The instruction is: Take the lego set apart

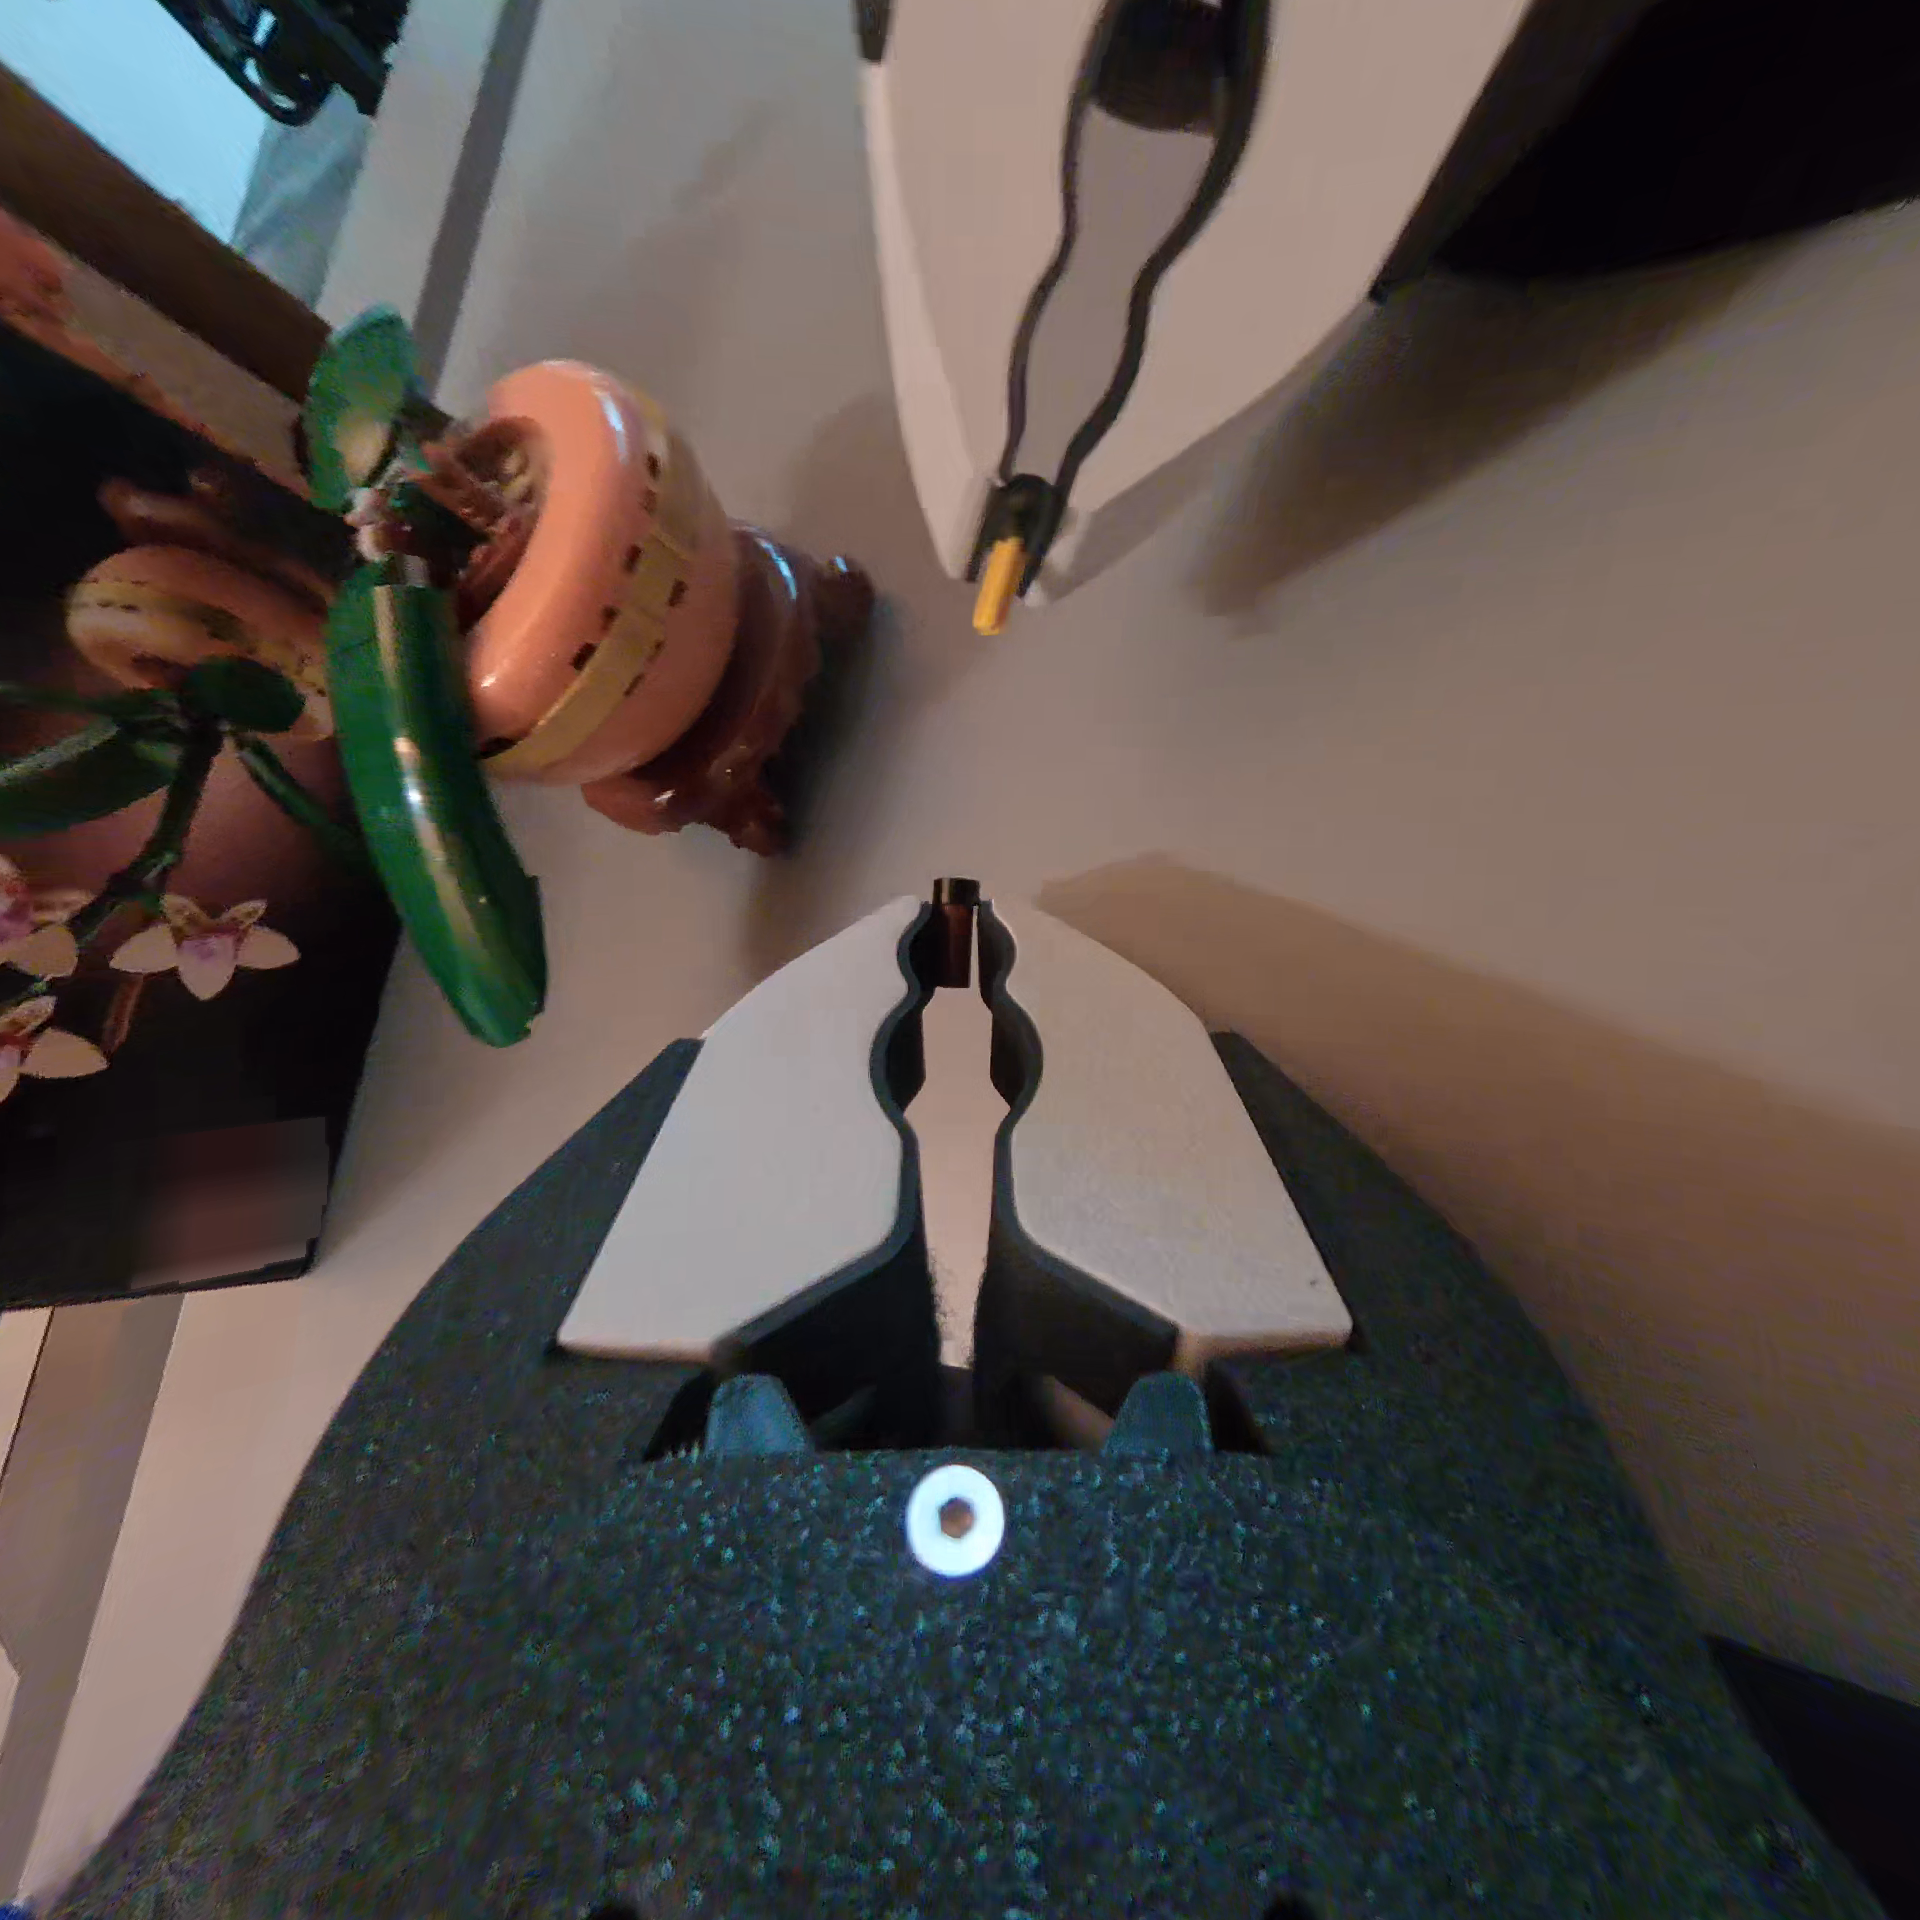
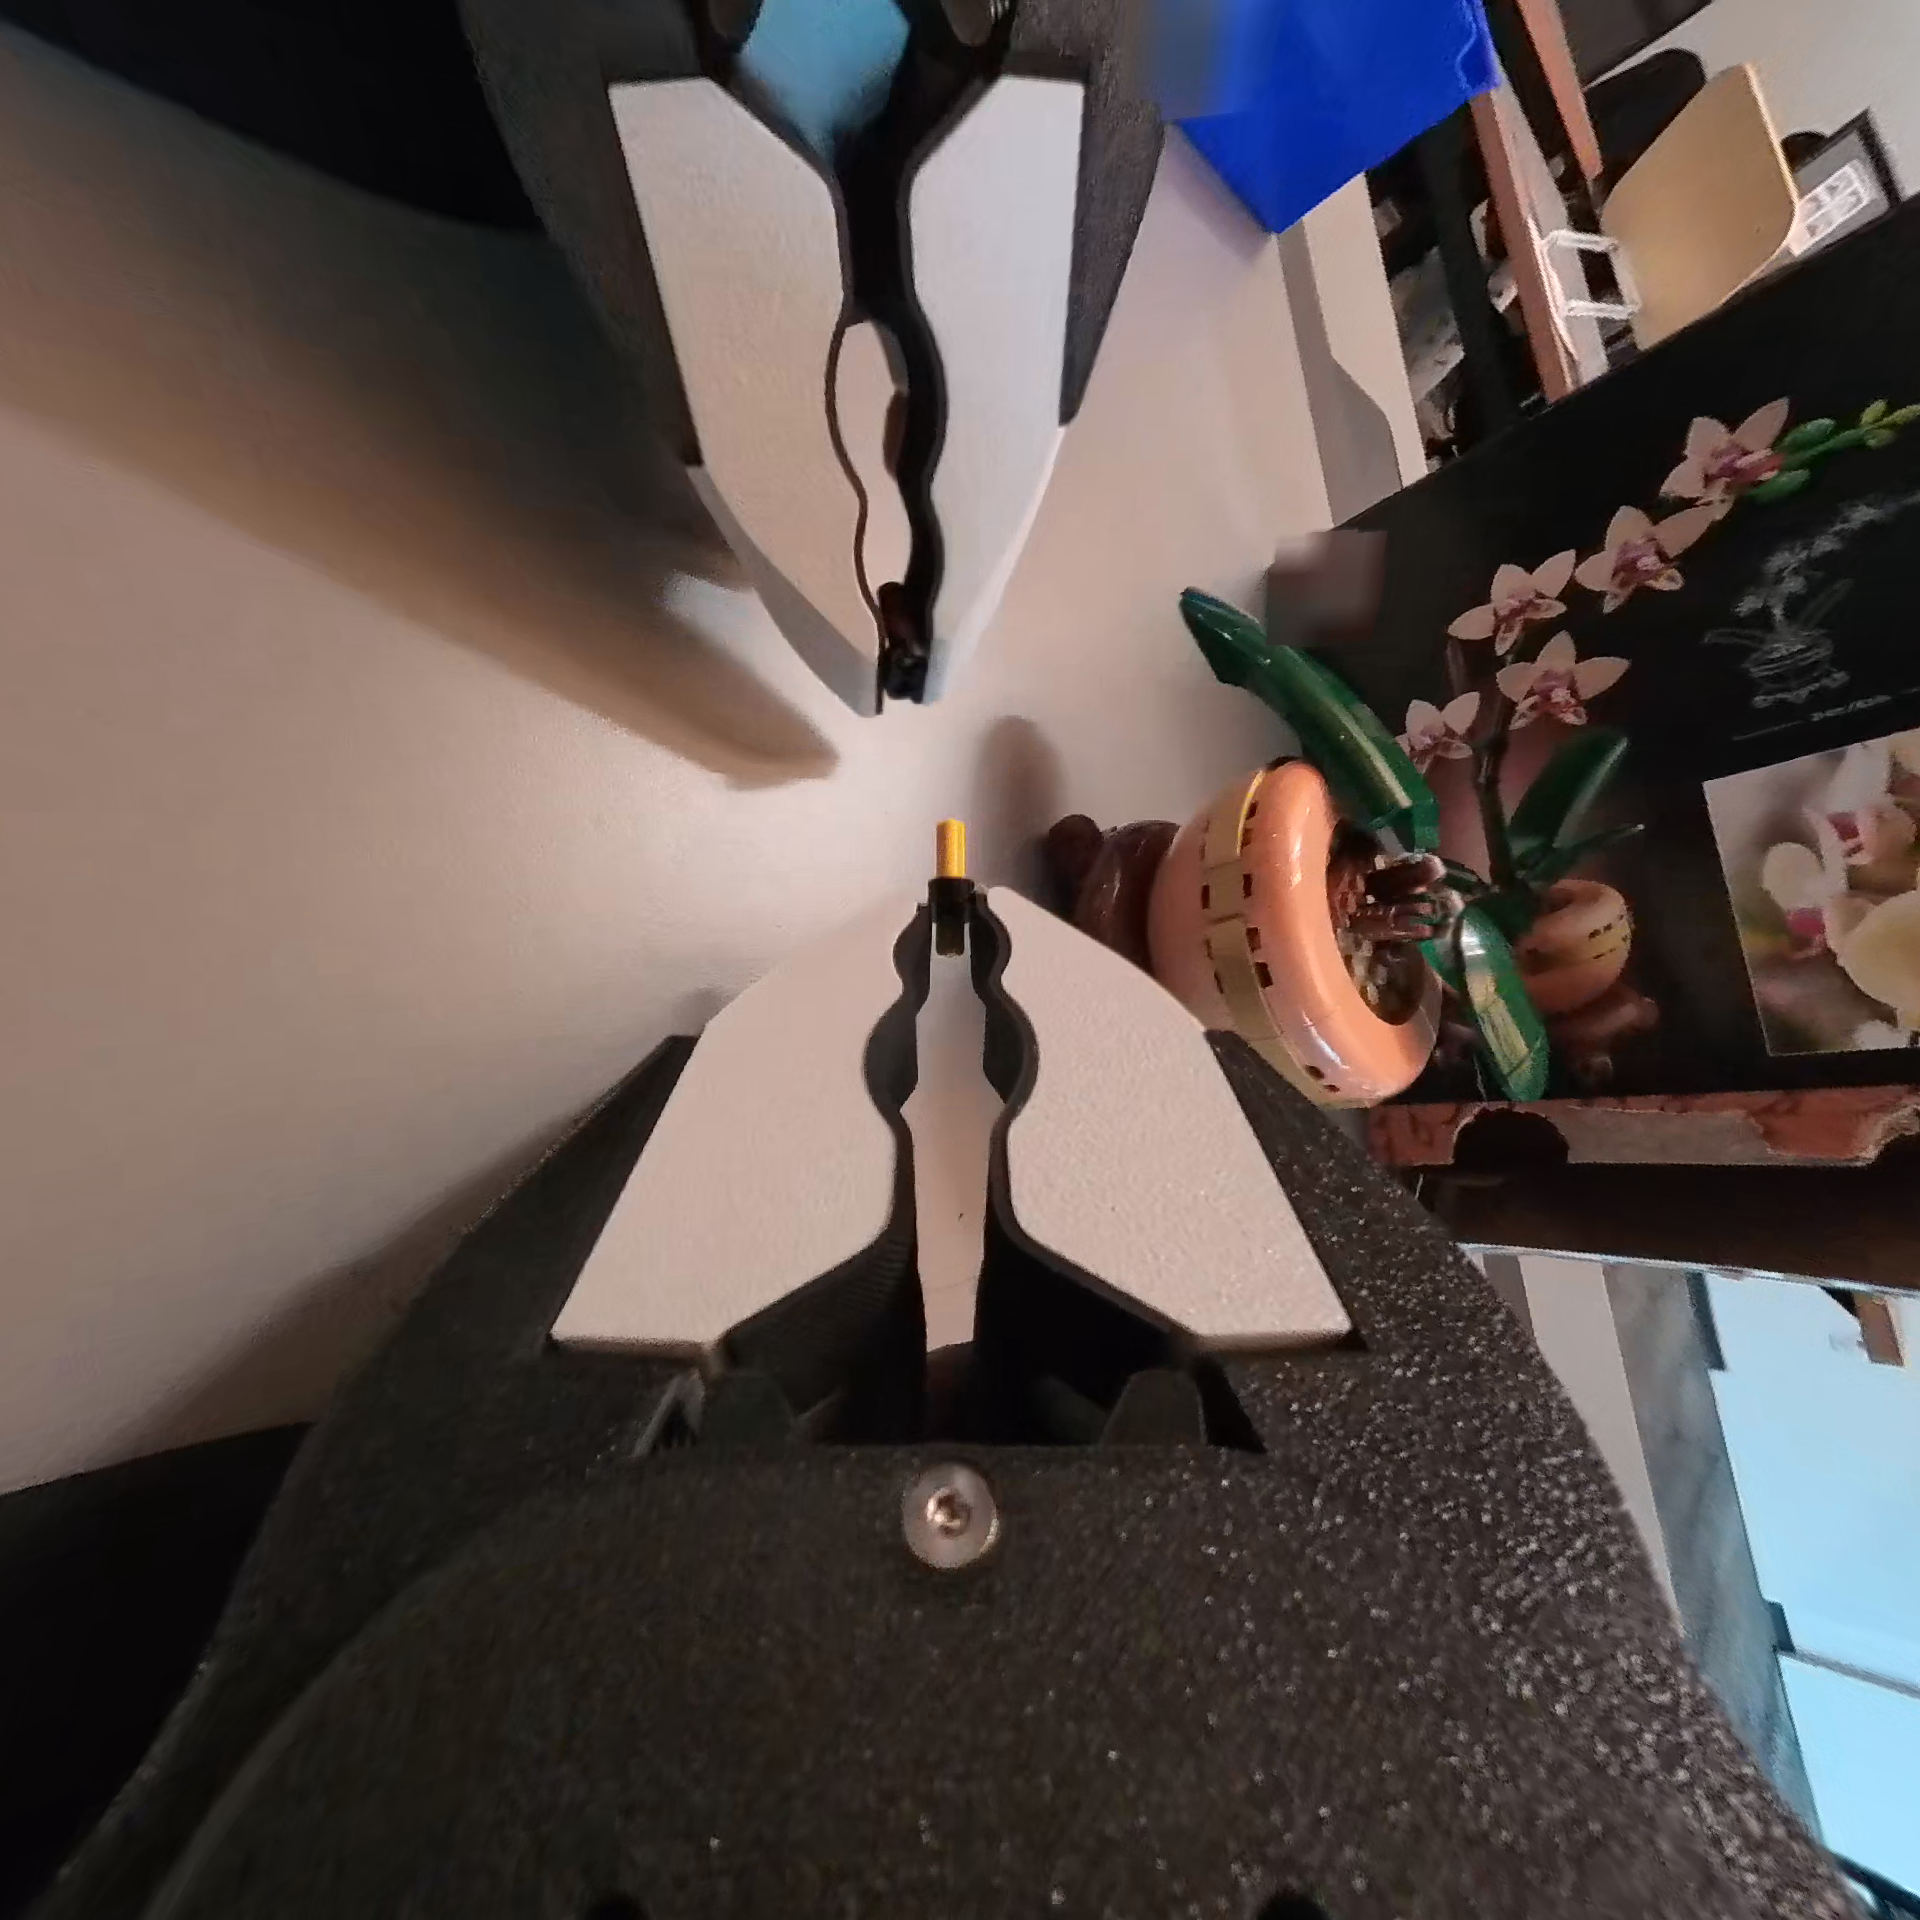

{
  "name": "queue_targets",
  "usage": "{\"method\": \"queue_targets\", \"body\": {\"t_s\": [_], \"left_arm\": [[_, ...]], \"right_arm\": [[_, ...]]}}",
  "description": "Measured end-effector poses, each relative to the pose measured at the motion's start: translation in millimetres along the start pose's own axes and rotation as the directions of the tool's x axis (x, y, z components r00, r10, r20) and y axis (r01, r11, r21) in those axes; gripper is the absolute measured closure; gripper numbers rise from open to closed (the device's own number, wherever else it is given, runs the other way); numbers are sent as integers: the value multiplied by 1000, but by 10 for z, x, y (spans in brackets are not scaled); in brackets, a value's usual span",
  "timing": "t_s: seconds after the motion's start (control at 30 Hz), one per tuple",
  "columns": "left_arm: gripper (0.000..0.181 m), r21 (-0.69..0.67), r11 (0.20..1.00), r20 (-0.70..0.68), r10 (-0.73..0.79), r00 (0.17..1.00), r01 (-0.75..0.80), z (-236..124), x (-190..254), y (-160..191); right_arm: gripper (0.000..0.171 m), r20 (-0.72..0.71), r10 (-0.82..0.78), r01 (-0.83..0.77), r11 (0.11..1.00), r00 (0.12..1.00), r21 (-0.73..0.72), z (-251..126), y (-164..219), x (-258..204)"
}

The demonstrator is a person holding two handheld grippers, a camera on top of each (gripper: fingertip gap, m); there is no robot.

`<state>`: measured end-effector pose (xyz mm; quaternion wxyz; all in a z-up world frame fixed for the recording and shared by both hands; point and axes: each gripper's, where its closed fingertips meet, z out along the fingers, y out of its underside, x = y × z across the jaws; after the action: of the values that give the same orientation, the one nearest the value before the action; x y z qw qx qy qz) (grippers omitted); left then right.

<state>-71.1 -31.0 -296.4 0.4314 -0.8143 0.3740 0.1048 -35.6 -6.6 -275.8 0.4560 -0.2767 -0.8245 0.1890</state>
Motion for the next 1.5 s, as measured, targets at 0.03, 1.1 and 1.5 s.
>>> {"method": "queue_targets", "body": {"t_s": [0.03,1.1,1.5], "left_arm": [[174,-6,1000,-8,10,1000,-10,5,18,8],[159,359,890,267,191,945,-281,-394,-64,-671],[176,130,864,331,425,843,-487,-180,40,-583]], "right_arm": [[164,1,5,-5,1000,1000,3,-3,0,1],[165,-147,30,-1,982,989,188,-207,-292,212],[164,-129,-172,184,979,977,85,-97,-292,13]]}}
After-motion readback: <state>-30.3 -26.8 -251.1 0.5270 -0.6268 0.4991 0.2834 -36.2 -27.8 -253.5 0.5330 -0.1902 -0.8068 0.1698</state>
